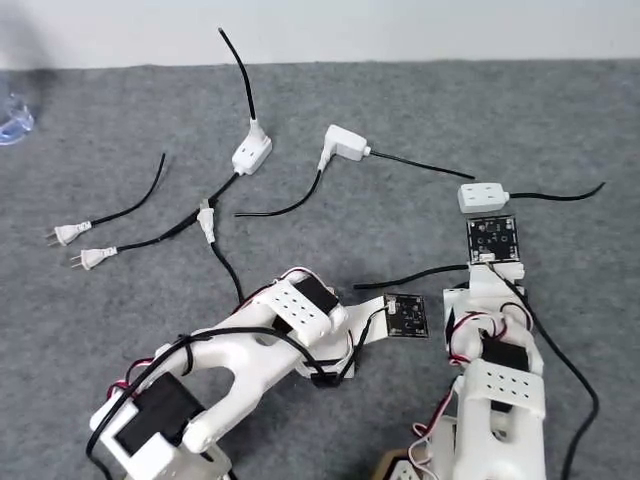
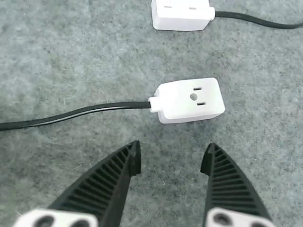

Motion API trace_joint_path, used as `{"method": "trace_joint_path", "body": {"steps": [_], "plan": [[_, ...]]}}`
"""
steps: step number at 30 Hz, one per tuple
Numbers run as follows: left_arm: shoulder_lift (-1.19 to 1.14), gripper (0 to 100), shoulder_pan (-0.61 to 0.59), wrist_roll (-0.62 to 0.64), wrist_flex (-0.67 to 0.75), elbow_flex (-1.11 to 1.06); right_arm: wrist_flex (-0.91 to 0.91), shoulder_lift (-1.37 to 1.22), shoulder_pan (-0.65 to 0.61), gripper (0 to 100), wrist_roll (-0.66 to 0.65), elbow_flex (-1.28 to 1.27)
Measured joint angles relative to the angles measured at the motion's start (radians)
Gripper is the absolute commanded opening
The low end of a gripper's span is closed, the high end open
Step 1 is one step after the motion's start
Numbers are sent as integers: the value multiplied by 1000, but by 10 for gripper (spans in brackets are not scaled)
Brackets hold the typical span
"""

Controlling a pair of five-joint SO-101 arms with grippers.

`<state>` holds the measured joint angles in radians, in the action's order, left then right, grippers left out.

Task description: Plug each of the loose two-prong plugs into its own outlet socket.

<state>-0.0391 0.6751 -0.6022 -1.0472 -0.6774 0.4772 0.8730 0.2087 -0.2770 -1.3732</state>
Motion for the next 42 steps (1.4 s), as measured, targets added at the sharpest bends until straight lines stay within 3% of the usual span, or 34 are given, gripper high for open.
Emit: {"method": "trace_joint_path", "body": {"steps": [6, 13, 24, 33, 38, 42], "plan": [[0, 242, -5, 0, 0, 0, 0, 0, 0, 226, 0, 0], [-2, 242, -107, -44, -40, 69, 0, 0, 0, 226, 0, 0], [-3, 242, -121, -68, -61, 143, 0, 0, 0, 226, 0, 0], [44, 242, -230, -66, -71, 212, 0, 0, 0, 226, 0, 0], [133, 242, -233, -55, -236, 236, 0, 0, 0, 226, 0, 0], [339, 242, -253, 37, -416, 311, 0, 0, 0, 226, 0, 0]]}}
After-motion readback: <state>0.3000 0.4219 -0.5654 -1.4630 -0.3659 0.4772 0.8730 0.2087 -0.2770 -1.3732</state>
